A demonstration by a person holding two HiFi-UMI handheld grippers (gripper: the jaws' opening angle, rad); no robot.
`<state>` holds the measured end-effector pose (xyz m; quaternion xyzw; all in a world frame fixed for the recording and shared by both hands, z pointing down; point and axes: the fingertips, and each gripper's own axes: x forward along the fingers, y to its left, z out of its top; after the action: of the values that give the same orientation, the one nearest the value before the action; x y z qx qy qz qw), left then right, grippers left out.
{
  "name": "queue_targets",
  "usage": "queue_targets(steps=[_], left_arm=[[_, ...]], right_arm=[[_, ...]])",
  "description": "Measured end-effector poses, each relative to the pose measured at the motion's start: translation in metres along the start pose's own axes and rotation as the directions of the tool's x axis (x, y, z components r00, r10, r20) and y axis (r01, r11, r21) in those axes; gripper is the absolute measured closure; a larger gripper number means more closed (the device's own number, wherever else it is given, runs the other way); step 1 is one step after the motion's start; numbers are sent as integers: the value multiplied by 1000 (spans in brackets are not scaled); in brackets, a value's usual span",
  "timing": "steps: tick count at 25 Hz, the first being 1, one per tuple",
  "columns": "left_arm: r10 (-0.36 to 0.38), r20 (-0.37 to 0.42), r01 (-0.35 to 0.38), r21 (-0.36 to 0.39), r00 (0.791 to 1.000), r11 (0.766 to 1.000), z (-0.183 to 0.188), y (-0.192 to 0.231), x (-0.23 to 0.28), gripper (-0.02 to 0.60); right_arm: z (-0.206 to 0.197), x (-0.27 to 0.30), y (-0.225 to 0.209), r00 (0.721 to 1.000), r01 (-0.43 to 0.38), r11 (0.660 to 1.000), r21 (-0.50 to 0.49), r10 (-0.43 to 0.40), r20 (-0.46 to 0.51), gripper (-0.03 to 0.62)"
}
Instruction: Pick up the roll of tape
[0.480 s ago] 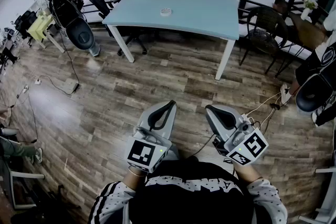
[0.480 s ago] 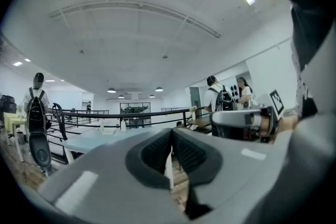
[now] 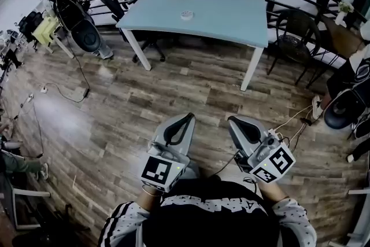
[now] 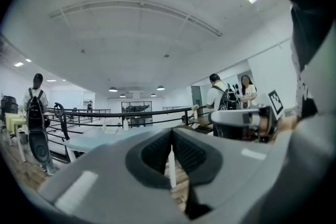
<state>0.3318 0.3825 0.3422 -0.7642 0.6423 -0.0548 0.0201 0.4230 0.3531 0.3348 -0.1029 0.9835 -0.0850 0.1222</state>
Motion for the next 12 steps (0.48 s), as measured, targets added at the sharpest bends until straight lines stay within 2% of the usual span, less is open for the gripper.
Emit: queue_targets(steps=[4,12], left_arm=[[24,-23,-24,-24,999,999,-4,23,-1,581],[56,-28,-57,-52,998,997,-11,69,-3,581]], right_arm=[[1,23,-1,1000,-22,1000,-9,22,13,594],[-9,68,1,999,-45,994,-101,42,-29,600]])
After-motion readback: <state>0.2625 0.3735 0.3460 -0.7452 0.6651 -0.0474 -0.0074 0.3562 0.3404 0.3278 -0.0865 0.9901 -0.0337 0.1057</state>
